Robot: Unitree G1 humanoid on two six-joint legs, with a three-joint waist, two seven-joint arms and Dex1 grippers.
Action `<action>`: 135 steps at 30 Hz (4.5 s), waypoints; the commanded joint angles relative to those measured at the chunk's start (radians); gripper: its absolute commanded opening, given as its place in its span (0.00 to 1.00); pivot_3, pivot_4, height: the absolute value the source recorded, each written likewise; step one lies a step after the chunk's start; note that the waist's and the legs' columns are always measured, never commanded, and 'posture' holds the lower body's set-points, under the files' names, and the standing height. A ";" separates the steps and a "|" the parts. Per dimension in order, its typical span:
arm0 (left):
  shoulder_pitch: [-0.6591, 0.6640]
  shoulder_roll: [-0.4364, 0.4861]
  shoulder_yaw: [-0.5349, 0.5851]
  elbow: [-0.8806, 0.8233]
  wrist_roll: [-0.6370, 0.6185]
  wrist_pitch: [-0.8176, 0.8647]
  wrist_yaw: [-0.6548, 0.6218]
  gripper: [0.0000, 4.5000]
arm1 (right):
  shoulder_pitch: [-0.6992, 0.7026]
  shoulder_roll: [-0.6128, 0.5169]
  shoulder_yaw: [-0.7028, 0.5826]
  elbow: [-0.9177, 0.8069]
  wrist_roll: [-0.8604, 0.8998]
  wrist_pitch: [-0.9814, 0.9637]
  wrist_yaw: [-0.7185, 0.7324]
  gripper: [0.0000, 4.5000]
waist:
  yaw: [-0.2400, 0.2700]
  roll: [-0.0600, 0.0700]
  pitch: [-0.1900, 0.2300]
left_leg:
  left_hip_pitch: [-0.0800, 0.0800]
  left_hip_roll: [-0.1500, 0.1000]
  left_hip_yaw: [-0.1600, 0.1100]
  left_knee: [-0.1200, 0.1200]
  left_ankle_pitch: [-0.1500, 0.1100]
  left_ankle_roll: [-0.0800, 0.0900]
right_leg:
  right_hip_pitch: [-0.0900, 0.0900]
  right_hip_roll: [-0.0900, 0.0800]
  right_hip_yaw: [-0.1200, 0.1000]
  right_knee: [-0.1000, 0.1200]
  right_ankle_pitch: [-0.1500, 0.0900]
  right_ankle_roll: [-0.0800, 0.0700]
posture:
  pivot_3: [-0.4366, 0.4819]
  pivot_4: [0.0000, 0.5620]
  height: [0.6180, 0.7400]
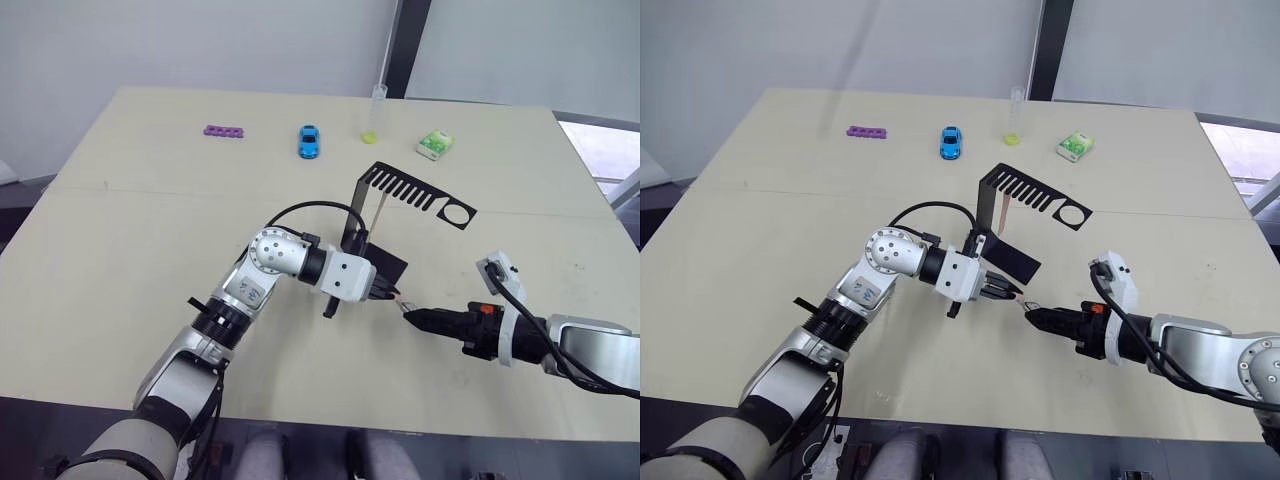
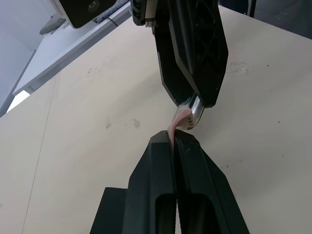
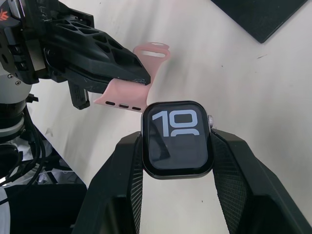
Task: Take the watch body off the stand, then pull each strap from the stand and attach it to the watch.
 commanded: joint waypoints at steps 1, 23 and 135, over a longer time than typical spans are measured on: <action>-0.004 -0.008 -0.025 -0.043 0.001 -0.019 -0.014 0.00 | -0.020 -0.011 -0.041 -0.002 0.036 -0.022 0.007 0.33 | 0.000 0.000 0.000 | 0.000 0.000 0.000 0.000 0.000 0.000 | 0.000 0.000 0.000 0.000 0.000 0.000 | 0.48 0.27 1.00; -0.028 -0.004 -0.017 -0.003 0.021 -0.021 0.011 0.00 | -0.028 -0.038 -0.071 -0.009 0.037 -0.006 0.025 0.33 | 0.000 0.000 0.000 | 0.000 0.000 0.000 0.000 0.000 0.000 | 0.000 0.000 0.000 0.000 0.000 0.000 | 0.48 0.27 1.00; -0.060 -0.047 -0.011 0.032 0.071 -0.018 0.080 0.00 | -0.076 -0.028 0.011 -0.034 0.037 -0.016 -0.006 0.33 | 0.001 0.000 0.000 | 0.000 0.000 0.000 0.000 0.000 0.000 | 0.000 0.000 0.000 0.000 0.000 0.000 | 0.48 0.27 1.00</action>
